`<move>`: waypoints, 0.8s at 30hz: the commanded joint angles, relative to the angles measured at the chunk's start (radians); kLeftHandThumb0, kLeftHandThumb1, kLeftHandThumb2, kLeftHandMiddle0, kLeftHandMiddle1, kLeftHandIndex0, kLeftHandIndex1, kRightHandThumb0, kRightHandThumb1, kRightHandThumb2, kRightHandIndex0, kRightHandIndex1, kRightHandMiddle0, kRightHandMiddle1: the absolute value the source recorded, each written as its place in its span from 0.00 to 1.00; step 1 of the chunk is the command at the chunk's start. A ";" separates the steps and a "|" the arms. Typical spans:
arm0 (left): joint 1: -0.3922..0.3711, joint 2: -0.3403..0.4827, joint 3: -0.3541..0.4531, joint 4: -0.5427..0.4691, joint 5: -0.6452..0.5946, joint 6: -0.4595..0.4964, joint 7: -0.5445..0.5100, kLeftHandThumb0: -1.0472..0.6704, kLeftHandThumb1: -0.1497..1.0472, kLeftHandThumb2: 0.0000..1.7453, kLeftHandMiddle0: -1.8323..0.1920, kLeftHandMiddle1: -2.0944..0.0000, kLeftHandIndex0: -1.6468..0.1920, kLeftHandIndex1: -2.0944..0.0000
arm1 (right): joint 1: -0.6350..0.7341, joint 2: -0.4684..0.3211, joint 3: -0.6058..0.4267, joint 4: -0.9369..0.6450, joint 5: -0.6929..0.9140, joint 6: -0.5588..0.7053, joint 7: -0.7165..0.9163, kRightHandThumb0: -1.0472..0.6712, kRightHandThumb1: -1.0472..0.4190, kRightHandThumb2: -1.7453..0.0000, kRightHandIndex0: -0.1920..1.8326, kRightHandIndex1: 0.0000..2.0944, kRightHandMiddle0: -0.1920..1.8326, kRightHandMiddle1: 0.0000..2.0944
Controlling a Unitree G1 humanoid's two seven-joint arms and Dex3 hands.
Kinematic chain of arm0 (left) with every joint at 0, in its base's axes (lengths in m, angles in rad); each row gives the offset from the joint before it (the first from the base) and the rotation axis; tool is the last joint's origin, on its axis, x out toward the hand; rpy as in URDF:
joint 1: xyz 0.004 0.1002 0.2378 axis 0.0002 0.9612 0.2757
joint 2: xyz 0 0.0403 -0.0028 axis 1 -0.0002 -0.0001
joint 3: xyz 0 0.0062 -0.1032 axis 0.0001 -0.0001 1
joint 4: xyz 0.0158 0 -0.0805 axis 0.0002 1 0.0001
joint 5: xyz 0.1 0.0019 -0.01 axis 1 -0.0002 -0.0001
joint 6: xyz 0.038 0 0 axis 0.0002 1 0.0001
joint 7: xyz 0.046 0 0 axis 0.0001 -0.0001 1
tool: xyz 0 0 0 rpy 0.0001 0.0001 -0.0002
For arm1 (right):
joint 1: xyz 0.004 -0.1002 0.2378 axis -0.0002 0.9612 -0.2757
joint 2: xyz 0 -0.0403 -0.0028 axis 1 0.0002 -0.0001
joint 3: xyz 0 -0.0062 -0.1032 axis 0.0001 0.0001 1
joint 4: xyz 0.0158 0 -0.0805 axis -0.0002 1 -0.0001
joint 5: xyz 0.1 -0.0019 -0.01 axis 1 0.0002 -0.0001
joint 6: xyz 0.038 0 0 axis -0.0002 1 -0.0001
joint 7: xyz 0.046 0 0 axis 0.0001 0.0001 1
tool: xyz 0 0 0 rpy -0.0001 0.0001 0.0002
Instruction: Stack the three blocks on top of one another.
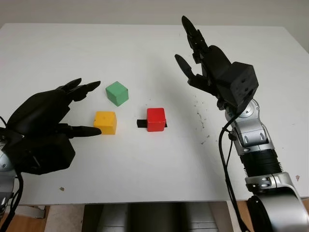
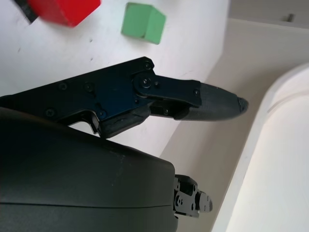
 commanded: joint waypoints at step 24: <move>-0.117 -0.059 -0.208 0.262 0.206 -0.086 0.206 0.17 0.94 0.04 0.88 0.97 0.71 0.96 | 0.091 0.045 -0.038 -0.055 0.069 0.032 -0.021 0.23 0.00 0.62 0.00 0.01 0.00 0.00</move>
